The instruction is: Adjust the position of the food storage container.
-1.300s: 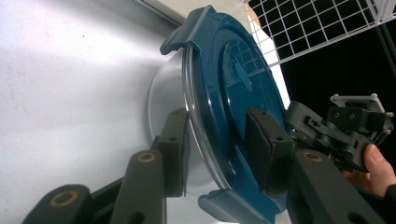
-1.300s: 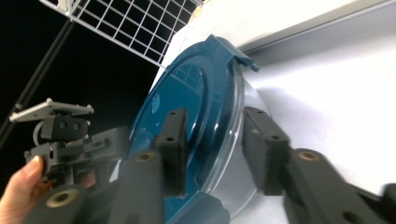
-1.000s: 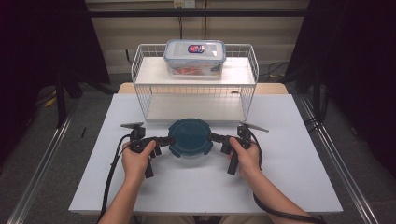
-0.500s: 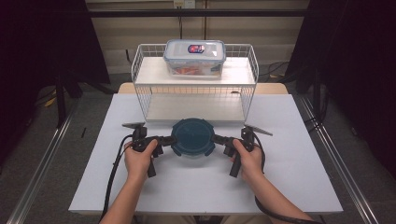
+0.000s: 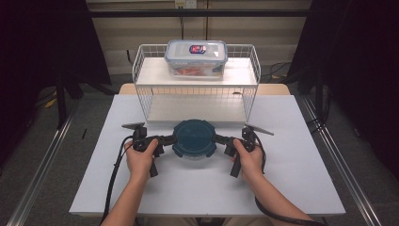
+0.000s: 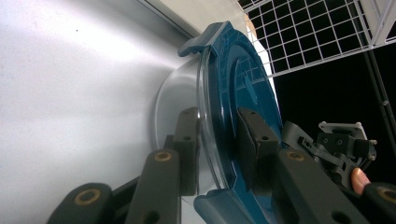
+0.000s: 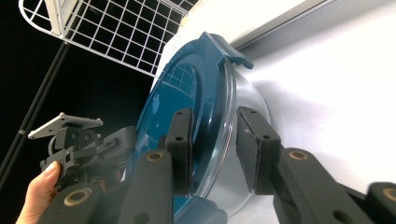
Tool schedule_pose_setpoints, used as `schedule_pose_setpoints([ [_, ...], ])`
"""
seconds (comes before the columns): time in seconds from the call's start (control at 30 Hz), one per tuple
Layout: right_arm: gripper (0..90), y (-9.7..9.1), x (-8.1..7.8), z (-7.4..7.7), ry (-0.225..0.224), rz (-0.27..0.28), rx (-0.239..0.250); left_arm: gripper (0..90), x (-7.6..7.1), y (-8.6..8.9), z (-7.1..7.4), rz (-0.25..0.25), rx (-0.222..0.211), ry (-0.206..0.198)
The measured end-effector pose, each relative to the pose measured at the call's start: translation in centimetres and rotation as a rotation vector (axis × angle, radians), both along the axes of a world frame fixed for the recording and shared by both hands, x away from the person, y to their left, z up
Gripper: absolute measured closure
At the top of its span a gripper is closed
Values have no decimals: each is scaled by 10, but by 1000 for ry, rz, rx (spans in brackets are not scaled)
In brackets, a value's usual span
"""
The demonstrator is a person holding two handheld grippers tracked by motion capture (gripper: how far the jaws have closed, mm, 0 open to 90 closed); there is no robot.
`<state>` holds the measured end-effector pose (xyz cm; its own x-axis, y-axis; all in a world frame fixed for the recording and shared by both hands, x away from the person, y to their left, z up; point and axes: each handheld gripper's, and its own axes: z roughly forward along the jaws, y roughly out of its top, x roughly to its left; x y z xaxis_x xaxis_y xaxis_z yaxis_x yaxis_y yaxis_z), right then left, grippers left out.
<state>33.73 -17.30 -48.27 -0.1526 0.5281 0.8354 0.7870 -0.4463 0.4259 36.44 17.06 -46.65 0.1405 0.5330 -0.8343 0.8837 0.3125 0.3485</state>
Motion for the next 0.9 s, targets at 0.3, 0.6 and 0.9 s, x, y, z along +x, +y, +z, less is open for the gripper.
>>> schedule_pose_setpoints([
  [0.3,708,0,-2,1,12,-19,14,718,-3,-1,1,22,2,7],
  [0.6,731,-1,-6,-3,34,-64,79,731,-7,-3,1,63,-5,-1],
  [0.9,751,-1,-8,0,7,-72,85,749,-10,-2,8,65,-4,-23],
])
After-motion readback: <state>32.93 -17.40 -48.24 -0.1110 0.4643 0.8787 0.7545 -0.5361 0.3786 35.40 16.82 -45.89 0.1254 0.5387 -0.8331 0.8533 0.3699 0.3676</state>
